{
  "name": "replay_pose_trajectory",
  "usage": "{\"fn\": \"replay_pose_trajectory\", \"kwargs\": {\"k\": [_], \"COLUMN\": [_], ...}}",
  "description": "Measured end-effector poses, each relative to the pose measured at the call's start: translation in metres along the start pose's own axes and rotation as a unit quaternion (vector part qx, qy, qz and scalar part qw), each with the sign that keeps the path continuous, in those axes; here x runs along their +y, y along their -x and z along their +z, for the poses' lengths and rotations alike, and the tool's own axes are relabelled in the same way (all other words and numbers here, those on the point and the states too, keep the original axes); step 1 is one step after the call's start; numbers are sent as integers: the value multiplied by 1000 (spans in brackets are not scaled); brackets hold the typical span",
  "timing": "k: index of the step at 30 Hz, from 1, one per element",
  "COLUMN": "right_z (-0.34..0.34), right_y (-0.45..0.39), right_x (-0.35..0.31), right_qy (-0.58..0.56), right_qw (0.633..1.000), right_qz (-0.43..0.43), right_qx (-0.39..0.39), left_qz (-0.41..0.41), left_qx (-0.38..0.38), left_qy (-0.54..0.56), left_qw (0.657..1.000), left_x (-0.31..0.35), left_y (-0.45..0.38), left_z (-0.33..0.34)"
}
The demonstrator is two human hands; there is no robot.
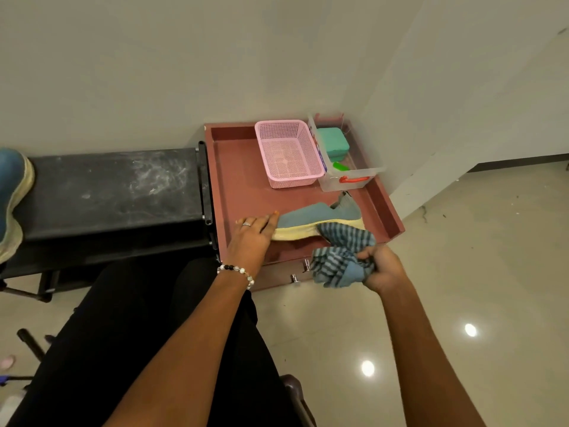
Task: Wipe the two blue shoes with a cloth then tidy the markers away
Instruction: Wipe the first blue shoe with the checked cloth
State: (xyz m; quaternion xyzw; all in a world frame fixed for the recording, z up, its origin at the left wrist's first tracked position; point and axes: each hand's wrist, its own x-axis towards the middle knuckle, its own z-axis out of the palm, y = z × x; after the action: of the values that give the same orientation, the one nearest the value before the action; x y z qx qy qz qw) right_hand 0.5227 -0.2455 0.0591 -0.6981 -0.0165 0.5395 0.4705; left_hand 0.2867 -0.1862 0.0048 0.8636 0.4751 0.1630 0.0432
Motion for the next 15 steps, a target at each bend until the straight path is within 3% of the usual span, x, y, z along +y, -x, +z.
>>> {"fn": "replay_pose_trajectory", "kwargs": {"k": [3, 5, 8, 11, 15], "right_z": [-15, -15, -6, 8, 24], "right_y": [-15, -27, -42, -56, -89], "right_x": [-26, -41, -55, -60, -56], "right_qy": [32, 86, 196, 338, 510], "right_qw": [987, 966, 903, 833, 728], "right_qz": [-80, -153, -280, -372, -448], "right_qx": [135, 192, 260, 232, 98], "left_qz": [43, 30, -66, -91, -96], "left_qx": [53, 36, -141, -256, -266], "left_qy": [-42, -64, -87, -95, -70], "left_qw": [997, 997, 984, 958, 957], "left_x": [-3, -5, -5, -5, -6], "left_y": [-2, -5, -6, -5, -3], "left_z": [4, 9, 10, 16, 28]}}
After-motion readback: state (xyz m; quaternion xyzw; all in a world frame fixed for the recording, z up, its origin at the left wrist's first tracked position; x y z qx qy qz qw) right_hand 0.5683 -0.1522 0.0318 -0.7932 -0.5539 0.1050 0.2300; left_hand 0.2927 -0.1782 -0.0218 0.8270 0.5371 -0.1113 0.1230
